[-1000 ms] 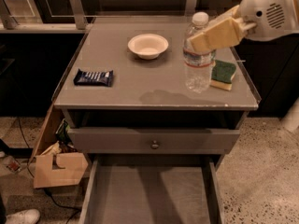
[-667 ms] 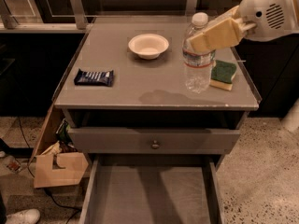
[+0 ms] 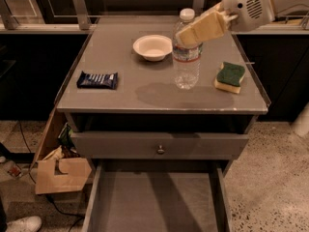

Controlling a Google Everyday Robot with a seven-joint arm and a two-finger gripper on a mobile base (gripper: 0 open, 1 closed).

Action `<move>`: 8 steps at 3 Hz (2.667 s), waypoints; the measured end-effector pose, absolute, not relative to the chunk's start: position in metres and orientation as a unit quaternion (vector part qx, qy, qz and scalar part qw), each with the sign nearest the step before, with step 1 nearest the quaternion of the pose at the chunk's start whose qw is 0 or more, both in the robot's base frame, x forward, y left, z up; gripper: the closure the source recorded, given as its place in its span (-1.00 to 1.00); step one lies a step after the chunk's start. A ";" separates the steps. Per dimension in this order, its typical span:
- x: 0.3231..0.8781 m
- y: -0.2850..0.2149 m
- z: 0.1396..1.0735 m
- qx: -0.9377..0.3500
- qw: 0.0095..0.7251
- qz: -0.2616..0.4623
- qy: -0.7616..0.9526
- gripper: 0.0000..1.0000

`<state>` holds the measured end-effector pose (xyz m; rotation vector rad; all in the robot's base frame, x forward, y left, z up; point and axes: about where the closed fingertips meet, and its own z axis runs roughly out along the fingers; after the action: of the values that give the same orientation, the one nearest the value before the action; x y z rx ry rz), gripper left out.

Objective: Pick water bottle from middle drawer and place on counter

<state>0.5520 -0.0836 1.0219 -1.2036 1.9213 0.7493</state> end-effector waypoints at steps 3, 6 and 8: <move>0.580 -0.057 1.011 -0.485 0.344 0.336 0.730 1.00; 0.600 -0.031 0.992 -0.495 0.315 0.396 0.706 1.00; 0.610 -0.014 0.968 -0.485 0.318 0.424 0.696 1.00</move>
Offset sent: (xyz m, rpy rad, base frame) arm 0.0185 0.0158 -0.0068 0.0061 0.0244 0.0422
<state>0.6102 -0.0144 0.9681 -1.2750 1.8308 1.1163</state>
